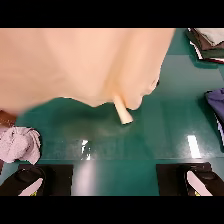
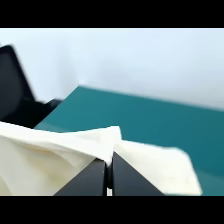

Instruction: Fold the shirts.

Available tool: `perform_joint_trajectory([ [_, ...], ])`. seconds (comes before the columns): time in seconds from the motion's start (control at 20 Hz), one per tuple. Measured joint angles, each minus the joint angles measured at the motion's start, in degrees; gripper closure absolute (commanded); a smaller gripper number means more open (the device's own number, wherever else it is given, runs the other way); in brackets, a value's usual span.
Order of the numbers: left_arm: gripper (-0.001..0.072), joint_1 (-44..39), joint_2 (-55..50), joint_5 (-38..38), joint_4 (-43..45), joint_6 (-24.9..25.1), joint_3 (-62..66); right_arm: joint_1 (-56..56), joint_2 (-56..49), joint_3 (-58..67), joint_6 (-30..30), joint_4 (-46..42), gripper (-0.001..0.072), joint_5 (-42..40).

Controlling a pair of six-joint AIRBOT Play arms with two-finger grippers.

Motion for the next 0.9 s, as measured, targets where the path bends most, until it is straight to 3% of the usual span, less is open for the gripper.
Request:
perform_joint_trajectory([
  [0.25,0.0686,0.0,0.0,0.5,-13.9,1.9,5.1,-7.3,-0.6,17.1,2.8,-6.9,0.0696,7.6],
  [0.4,0.0686,0.0,-0.1,0.9,-16.7,2.4,5.0,-11.0,-3.7,23.1,3.7,-7.6,0.0696,12.3],
  [0.65,0.0685,0.0,-2.6,0.5,-9.2,2.6,-8.5,-11.9,-10.6,18.3,4.6,-5.1,0.0696,16.6],
  [0.9,0.0684,0.9,-13.4,2.5,-1.1,2.5,-26.3,-4.7,-21.2,7.0,5.0,-8.1,0.0694,15.0],
])
